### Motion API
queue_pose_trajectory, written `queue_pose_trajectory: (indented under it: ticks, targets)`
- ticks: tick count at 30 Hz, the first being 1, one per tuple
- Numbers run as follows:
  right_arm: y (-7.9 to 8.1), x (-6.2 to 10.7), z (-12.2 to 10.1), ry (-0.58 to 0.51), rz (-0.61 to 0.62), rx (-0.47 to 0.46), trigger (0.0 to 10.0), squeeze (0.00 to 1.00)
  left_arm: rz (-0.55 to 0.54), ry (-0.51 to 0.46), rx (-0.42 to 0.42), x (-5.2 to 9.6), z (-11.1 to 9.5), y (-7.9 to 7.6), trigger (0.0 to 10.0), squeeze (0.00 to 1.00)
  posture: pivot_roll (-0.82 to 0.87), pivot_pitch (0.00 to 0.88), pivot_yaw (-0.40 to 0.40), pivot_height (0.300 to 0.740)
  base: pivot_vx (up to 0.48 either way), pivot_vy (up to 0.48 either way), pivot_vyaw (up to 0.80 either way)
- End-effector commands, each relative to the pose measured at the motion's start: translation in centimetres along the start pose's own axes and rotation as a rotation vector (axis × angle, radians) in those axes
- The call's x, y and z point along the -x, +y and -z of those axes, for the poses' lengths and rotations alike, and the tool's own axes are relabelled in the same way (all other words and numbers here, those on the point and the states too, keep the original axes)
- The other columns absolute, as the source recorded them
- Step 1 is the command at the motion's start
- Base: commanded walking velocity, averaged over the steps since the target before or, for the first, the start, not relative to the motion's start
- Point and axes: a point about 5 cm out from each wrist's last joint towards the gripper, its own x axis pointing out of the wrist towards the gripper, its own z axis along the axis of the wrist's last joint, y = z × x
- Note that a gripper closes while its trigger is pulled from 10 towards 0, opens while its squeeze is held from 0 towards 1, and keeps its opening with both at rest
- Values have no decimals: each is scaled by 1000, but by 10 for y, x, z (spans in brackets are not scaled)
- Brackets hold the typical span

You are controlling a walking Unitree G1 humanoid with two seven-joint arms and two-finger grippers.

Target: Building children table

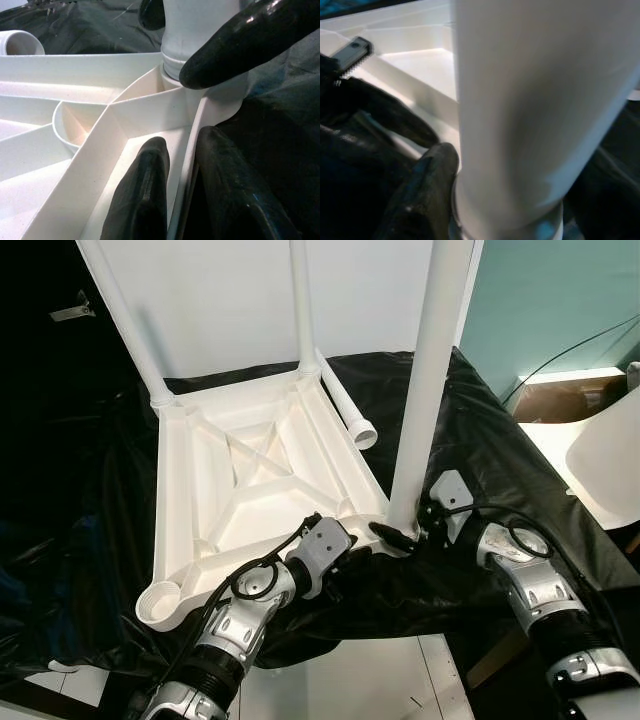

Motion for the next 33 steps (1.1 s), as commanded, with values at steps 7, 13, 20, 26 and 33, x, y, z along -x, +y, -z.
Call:
queue_pose_trajectory:
  ticks: [7,13,20,26,33]
  targets:
    - [-5,-2,0,17,-57,20,0,0,58,155,60,9,36,-15,10000,0,-62,0,50,740,0,0,0]
    - [3,0,8,32,-67,-38,0,0,61,153,58,8,35,-15,10000,0,-66,0,49,740,0,0,0]
    - [29,-16,15,-56,309,-208,0,0,60,150,59,7,35,-16,10000,0,-63,0,44,740,0,0,0]
    - [44,-19,17,-91,461,-278,0,0,59,149,62,7,35,-16,10000,0,-68,0,48,740,0,0,0]
    - [50,-28,11,-101,550,-293,4275,0,66,147,58,5,33,-16,10000,0,-73,0,48,740,0,0,0]
